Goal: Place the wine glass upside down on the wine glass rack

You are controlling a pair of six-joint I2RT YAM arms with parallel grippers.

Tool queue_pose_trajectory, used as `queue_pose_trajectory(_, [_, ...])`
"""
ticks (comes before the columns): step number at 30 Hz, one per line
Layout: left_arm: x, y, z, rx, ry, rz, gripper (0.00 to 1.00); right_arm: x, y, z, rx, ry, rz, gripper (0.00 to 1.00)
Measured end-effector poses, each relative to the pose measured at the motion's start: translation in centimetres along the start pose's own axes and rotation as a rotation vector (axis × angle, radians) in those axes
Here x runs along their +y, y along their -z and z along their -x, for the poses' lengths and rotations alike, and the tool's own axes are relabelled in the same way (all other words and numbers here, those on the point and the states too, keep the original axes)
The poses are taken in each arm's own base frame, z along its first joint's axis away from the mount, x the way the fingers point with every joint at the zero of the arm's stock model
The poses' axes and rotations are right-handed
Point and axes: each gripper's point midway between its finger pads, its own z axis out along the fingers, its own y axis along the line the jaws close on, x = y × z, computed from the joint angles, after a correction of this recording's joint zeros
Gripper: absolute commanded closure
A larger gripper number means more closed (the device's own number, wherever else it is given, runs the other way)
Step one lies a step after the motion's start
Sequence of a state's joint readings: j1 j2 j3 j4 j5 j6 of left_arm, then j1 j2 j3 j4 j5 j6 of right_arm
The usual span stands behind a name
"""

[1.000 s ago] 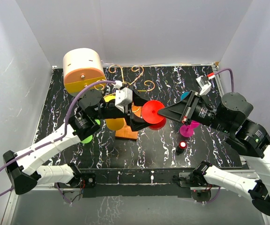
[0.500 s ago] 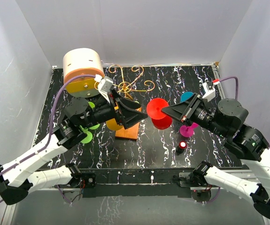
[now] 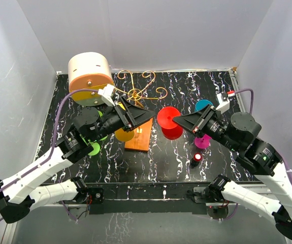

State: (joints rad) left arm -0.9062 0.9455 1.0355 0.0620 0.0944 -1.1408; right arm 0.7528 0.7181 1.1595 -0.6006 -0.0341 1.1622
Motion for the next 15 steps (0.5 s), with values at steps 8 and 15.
queue_pose_trajectory(8, [1.0,-1.7,-1.0,0.059,0.053,0.047,0.43,0.9,-0.4,0.4,-0.025,-0.017,0.057,1.0])
queue_pose_trajectory(15, [0.6,-1.9,-1.5,0.085,0.07,0.027,0.57,0.3,-1.8,-0.1,-0.006,-0.021,0.051,1.0])
